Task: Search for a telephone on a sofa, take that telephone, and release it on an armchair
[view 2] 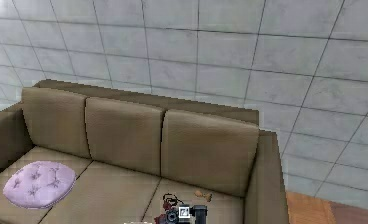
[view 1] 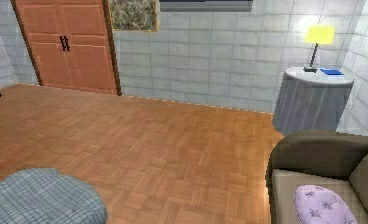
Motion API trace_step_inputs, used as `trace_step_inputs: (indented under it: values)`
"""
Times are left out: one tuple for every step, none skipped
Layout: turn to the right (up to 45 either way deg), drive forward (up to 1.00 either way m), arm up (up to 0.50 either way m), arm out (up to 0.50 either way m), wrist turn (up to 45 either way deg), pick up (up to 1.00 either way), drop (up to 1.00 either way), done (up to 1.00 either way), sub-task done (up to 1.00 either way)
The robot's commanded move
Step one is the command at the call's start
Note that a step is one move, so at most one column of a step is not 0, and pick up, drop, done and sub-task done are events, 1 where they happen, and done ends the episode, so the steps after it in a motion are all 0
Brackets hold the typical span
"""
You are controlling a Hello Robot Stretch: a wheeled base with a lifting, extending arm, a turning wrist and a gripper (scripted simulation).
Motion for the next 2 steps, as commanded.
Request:
trace_step_inputs:
  values:
    - [0.0, 0.00, 0.00, 0.00, 45.0, 0.00, 0.00, 0.00, 0.00]
    - [0.0, 0.00, 0.00, 0.00, 18.0, 0.00, 0.00, 0.00, 0.00]
